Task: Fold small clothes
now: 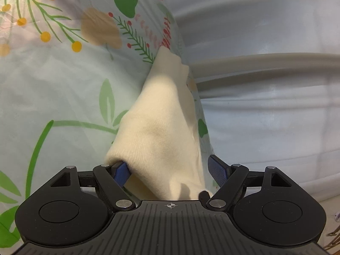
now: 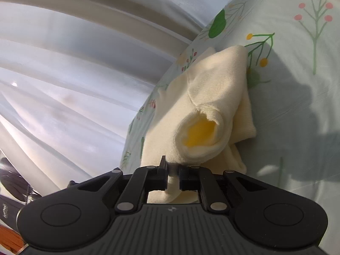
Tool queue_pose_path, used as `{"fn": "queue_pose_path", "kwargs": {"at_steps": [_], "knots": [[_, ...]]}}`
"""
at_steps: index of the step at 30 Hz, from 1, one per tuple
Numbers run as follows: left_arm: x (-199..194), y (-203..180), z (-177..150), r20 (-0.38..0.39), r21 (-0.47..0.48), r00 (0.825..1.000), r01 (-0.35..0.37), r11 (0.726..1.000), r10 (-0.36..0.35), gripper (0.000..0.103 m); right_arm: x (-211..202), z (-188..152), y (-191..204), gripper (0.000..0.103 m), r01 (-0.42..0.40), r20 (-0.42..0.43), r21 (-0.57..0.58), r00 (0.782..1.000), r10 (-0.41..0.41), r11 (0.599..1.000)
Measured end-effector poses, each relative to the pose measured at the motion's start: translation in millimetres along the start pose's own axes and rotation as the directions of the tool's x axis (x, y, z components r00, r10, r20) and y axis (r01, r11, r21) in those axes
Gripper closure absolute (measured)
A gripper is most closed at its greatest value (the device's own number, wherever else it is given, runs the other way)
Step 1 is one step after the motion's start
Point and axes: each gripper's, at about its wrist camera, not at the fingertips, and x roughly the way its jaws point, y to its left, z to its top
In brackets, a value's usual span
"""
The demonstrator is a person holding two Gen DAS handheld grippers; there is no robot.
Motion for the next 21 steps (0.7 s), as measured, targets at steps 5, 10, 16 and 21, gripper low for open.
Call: {"fn": "queue_pose_path", "kwargs": {"at_steps": [5,10,16,21], "knots": [[-14.8,4.2,5.0,0.057,-0.012,0.998,-0.001,1.0,0.002,0.022,4.2,1.8,-11.4,0.094,-0.026,-0.025,0.034,0.999,0.027,0.999],[-16.6,14.8,5.1,0.054,-0.039,0.997,-0.049,0.998,0.051,0.024,17.5,-11.5,-24.2,0.096,0.145,-0.065,-0.069,0.987,-0.149,0.987],[-36.2,2.4,6.7,0.144,0.135,0.974,-0.193,0.972,0.173,0.023,-1.4,-8.2,0.3,0.074,0.199,-0.058,-0.223,0.974,-0.217,0.954],[-23.1,0.0,15.3,0.092,0.167,0.983,-0.172,0.971,0.159,0.02,-11.1,-4.8,3.0,0.071,0.216,-0.069,-0.219,0.969,-0.236,0.951]]}}
